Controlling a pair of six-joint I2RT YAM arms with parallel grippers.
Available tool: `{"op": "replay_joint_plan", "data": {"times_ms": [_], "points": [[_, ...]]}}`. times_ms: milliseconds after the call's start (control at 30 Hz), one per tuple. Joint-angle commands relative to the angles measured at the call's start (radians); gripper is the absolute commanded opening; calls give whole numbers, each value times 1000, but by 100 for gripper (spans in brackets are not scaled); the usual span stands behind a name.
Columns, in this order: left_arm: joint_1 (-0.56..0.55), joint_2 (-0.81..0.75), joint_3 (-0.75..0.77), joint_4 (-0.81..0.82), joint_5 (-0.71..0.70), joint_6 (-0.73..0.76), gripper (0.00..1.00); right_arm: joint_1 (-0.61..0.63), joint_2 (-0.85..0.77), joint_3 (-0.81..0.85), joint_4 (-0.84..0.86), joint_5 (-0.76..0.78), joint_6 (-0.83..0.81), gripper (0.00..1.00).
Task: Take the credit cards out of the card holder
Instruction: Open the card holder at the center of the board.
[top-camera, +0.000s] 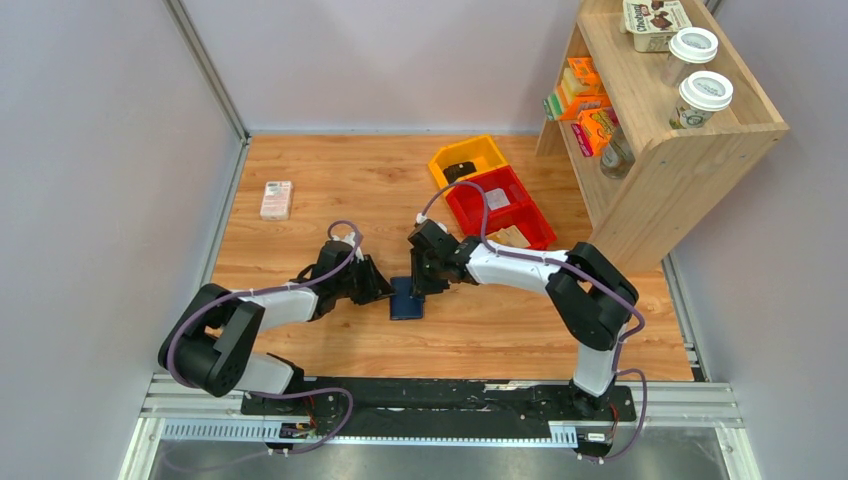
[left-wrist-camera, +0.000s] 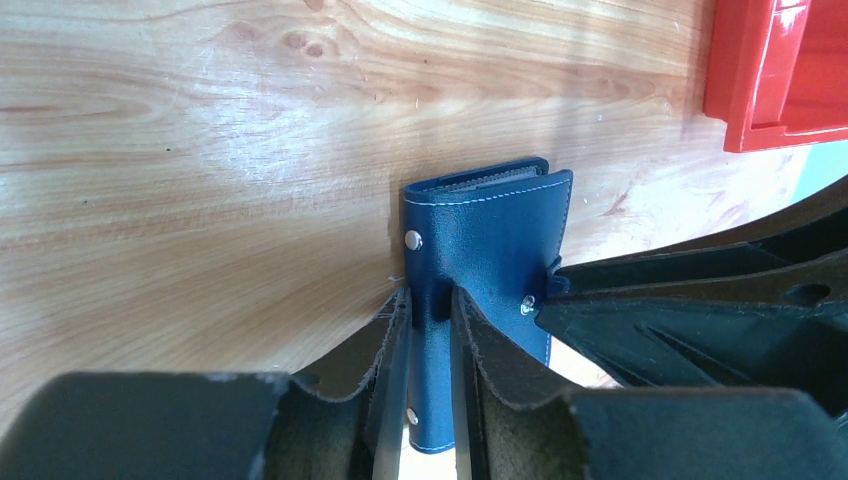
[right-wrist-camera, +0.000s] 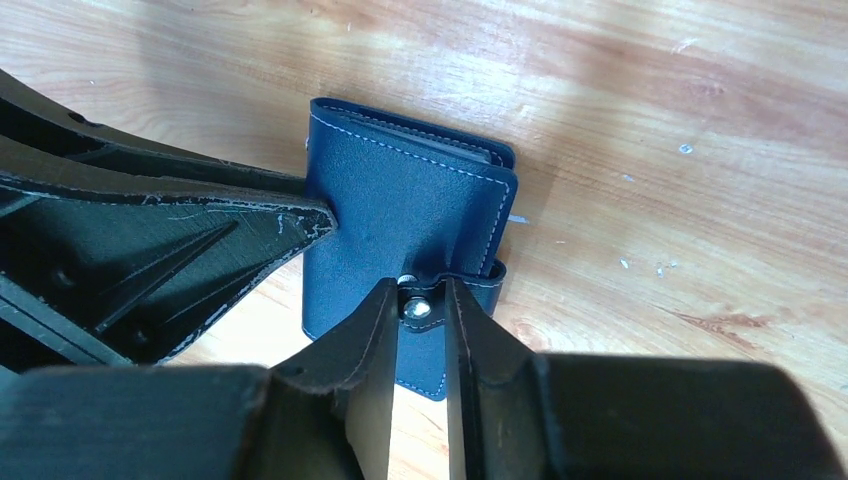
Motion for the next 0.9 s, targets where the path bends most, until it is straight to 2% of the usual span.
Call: {"op": "replay_joint_plan", "data": {"times_ms": [0, 67, 133, 200, 300, 667, 767, 867], "points": [[-11, 55, -33, -157, -67, 57, 27, -10, -36, -51, 74, -37, 45, 5], [-13, 52, -33, -163, -73, 59, 27, -11, -61, -62, 39, 21, 46, 7], [-11, 47, -32, -169, -76, 64, 27, -11, -84, -66, -7, 114, 51, 21], [-11, 44, -29, -175, -81, 70, 27, -10, -102, -83, -35, 179, 46, 29], [-11, 39, -26, -185, -81, 77, 27, -11, -118, -100, -60, 236, 54, 35], [-11, 39, -10, -205, -83, 110, 27, -13, -73, -120, -6, 211, 51, 34], [-11, 27, -4, -217, -92, 123, 27, -19, -78, -135, 14, 191, 52, 31], [-11, 13, 10, -247, -101, 145, 27, -25, -93, -172, 81, 138, 46, 21]]}}
